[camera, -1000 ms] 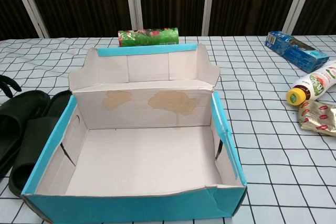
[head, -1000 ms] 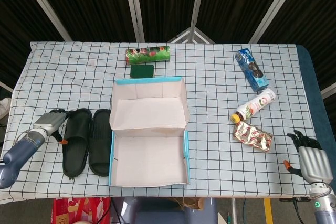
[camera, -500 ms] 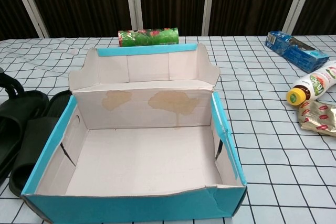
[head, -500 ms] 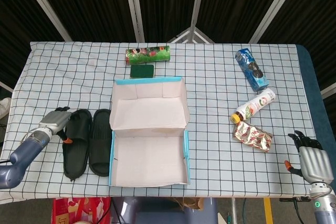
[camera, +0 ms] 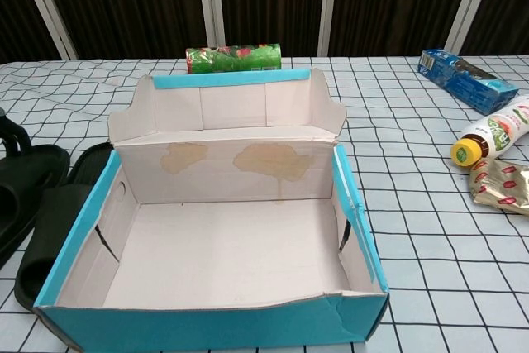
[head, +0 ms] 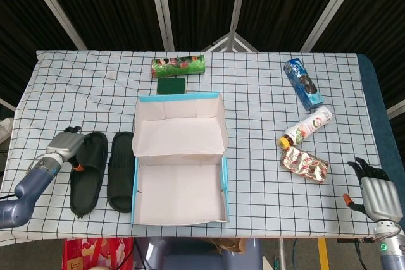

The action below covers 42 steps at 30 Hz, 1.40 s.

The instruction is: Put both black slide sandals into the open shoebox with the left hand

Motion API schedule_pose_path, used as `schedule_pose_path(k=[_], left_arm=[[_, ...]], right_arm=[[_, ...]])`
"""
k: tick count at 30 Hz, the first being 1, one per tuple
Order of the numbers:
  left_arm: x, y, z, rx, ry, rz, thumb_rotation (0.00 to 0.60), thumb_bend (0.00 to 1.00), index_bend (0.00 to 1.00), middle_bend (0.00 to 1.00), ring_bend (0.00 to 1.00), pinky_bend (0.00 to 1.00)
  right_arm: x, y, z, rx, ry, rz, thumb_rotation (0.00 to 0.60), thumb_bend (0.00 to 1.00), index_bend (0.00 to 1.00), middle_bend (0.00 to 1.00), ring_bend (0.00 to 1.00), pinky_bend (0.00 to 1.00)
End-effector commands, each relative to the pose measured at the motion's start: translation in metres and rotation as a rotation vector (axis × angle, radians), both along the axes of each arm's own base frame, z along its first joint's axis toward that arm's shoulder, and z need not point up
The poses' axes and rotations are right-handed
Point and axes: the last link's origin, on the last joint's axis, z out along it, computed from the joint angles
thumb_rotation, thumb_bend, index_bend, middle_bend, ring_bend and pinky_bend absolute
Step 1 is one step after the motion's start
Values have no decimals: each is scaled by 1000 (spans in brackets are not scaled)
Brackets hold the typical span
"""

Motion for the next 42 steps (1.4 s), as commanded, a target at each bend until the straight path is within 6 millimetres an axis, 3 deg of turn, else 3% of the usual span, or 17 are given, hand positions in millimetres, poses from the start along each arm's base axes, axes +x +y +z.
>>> schedule_pose_path(k=[1,6,9,12,15,22,27,33,36,42], left_arm=[[0,0,13,39,9,-14,600,255,485,457,48,24],[21,-4,55,159,12,-125,600,269,492,458,48,24],[59,-11,85,250,14,-320,600,272,507,458,48,24],[97,-23,103,314,57,-554,600,272,498,458,48,25],[139,-40,108,333,143,-807,600,271,494,459,48,28],[222,-60,80,333,290,-1337,600,271,546,494,48,61],[261,-68,55,318,383,-1632,600,271,548,505,48,63],[281,-73,16,174,519,-1801,600,271,544,506,48,63],[287,-79,-8,98,497,-1832,600,271,544,511,53,63],[286,-84,-38,12,444,-1789,600,271,539,515,62,63]], right_arm=[[0,0,1,-4,-1,-1,600,291,187,122,201,163],[1,0,1,-6,-8,1,600,291,187,122,201,163],[2,0,0,-2,-13,3,600,291,187,122,201,163],[2,0,0,1,-18,1,600,291,187,122,201,163],[2,1,1,-1,-24,-2,600,291,187,122,201,163],[0,2,4,-8,-39,-7,600,291,187,122,201,163],[-2,2,6,-10,-49,-14,600,291,187,122,202,163],[-4,2,9,-17,-60,-20,600,291,187,122,202,163],[-4,3,9,-16,-65,-18,600,291,187,122,203,163],[-8,3,12,-21,-71,-30,600,291,187,122,202,163]])
